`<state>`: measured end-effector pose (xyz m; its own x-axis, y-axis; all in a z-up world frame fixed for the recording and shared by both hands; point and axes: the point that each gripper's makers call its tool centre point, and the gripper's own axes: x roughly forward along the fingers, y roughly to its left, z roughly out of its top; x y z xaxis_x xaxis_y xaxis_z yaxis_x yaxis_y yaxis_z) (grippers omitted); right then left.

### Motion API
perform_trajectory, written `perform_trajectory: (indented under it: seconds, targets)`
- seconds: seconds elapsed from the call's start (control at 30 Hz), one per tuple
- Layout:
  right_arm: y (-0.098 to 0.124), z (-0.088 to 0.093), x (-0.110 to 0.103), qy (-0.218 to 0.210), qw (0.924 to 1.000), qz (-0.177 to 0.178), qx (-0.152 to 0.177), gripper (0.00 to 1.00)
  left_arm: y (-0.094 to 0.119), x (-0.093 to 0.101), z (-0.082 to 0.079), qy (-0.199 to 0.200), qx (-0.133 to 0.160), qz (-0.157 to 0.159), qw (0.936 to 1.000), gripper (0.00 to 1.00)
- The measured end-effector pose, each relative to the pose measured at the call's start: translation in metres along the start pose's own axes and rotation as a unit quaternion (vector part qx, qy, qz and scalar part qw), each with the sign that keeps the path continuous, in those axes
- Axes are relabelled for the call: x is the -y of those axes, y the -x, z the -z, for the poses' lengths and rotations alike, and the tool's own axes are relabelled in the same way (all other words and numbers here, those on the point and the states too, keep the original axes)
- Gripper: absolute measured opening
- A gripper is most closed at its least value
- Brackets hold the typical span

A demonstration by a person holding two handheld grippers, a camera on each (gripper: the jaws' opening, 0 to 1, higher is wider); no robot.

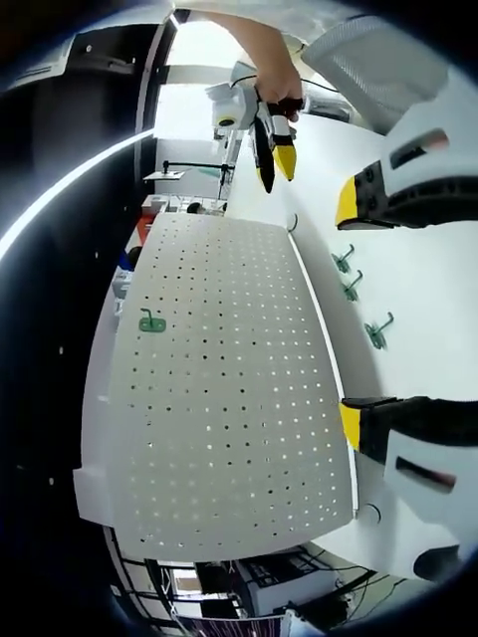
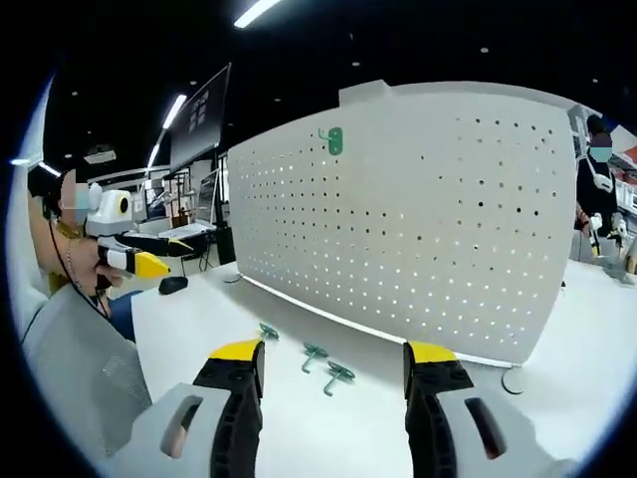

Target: Insert the hook assembly into the mounting plate slot until the hook locks in place.

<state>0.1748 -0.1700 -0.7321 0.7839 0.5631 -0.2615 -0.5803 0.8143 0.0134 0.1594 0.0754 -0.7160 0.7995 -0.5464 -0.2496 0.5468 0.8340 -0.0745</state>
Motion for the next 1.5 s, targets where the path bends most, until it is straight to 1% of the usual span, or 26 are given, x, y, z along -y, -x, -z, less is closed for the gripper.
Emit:
perform_trajectory:
  seconds: [0.23, 0.27, 0.47, 0.77, 0.97, 1.33, 1.5]
  targets:
    - [0.005, 0.008, -0.002, -0.004, 0.9999, 0.002, -0.013, 0.54, 0.003, -0.004, 0.005, -0.004, -0.007, -0.003, 1.0, 0.69]
    - [0.006, 0.01, -0.002, -0.003, 0.9998, 0.003, -0.019, 0.54, 0.004, -0.004, 0.006, -0.004, -0.009, -0.004, 0.9999, 0.7]
    - [0.009, 0.02, -0.009, -0.003, 0.9994, 0.0, -0.035, 0.54, 0.007, -0.008, 0.007, -0.004, -0.012, -0.009, 0.9999, 0.69]
    - [0.016, 0.03, -0.013, -0.01, 0.999, 0.003, -0.043, 0.54, 0.012, -0.011, 0.012, -0.006, -0.019, -0.011, 0.9997, 0.69]
    - [0.019, 0.031, -0.01, -0.013, 0.9989, 0.009, -0.043, 0.55, 0.013, -0.011, 0.017, -0.005, -0.026, -0.01, 0.9996, 0.68]
    - [0.018, 0.034, -0.012, -0.015, 0.9988, 0.006, -0.046, 0.55, 0.013, -0.011, 0.017, -0.004, -0.026, -0.01, 0.9996, 0.68]
    - [0.017, 0.034, -0.013, -0.016, 0.9988, 0.003, -0.046, 0.55, 0.011, -0.01, 0.015, -0.007, -0.026, -0.007, 0.9996, 0.68]
